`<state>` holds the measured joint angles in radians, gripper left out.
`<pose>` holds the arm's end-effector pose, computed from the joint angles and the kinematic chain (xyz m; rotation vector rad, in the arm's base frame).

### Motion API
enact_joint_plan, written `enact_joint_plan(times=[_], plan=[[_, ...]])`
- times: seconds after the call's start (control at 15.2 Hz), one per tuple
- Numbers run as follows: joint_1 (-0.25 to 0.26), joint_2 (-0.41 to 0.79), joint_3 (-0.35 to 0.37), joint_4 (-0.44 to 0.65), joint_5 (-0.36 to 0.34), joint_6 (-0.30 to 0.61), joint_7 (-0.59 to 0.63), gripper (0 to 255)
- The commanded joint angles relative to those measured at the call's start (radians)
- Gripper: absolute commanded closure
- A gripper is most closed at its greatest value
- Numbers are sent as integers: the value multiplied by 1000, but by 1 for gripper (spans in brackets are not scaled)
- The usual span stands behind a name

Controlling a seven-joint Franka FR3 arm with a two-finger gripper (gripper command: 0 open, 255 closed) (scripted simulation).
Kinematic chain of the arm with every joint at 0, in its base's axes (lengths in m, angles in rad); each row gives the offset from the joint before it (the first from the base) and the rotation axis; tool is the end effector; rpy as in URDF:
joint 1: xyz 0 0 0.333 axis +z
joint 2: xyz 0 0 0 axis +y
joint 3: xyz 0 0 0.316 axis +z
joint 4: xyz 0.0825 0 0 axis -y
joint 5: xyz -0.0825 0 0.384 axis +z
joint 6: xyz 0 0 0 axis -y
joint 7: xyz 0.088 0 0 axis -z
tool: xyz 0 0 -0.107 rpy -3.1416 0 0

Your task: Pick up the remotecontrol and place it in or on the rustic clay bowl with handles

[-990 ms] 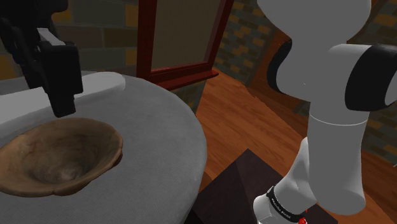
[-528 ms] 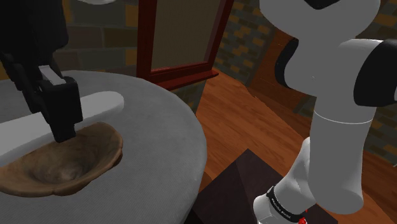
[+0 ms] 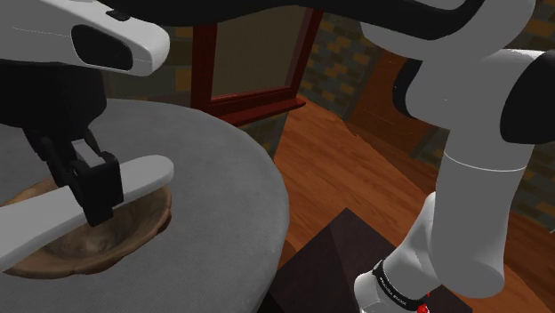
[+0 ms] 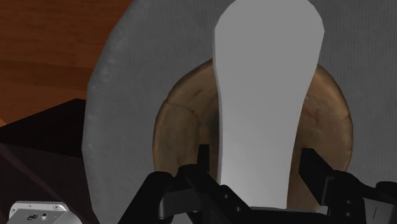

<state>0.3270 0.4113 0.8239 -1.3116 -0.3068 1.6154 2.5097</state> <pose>0.3805 0.5308 0.5630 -2.3951 2.0041 -0.0072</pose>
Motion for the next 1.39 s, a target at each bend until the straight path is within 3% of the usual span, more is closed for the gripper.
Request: enact_joint_plan(times=[0.0,0.4,0.46,0.79,1.06,1.32], plan=[[-5,-2,0,-16,1,14,1,255],[-4,-2,0,-16,1,14,1,255],[-4,-2,0,-16,1,14,1,0],[-4,-2,0,-16,1,14,1,0],[61,39,-7,178,-28,-139,-2,0],[61,39,-7,178,-27,-139,-2,0]])
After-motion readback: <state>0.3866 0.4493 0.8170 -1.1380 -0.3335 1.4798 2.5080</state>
